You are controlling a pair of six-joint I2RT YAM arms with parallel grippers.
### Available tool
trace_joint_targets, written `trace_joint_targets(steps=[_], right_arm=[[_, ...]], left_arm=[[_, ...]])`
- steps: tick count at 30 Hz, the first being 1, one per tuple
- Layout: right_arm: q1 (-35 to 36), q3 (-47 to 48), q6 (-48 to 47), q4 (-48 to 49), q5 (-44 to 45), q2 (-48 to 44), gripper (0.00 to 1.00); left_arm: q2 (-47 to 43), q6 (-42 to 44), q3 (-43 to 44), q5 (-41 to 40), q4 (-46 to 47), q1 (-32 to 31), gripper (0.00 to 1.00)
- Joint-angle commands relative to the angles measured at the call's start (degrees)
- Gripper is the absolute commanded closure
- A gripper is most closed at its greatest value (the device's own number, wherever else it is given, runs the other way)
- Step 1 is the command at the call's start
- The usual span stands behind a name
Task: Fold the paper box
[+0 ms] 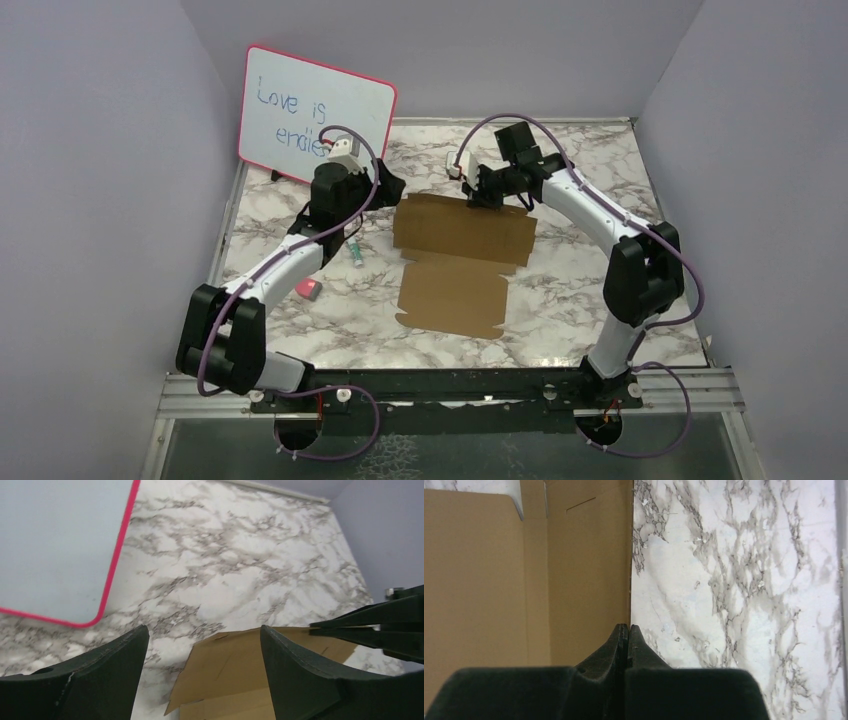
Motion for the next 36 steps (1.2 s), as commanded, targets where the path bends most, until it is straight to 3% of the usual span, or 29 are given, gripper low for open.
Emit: trace_joint_targets(steps=[1, 7, 18, 25, 36], right_arm=[[0.4, -0.8, -2.4, 3.3, 2.1, -3.0, 0.99], [0.9, -1.3, -2.7, 3.9, 2.9, -3.7, 0.99], [1.4, -1.6, -3.1, 4.7, 3.8, -4.0, 0.99], [1.6, -1.4, -1.9, 6.1, 5.7, -3.7, 0.99], [3.5, -5.3, -1.9, 11.4, 7.6, -5.8, 0.99]], left_arm=[[0.2, -0.3, 4.9, 10.3, 3.5, 0.1, 0.18], [5.7, -3.2, 8.3, 17.9, 5.1, -0.2, 0.28], [10.1, -4.2, 9.4, 22.6, 5.8, -1.3, 0.35], [7.6, -5.1, 6.3, 21.2, 5.9, -3.1, 0.43], [7.8, -5.7, 2.7, 16.7, 6.6, -5.7, 0.44]])
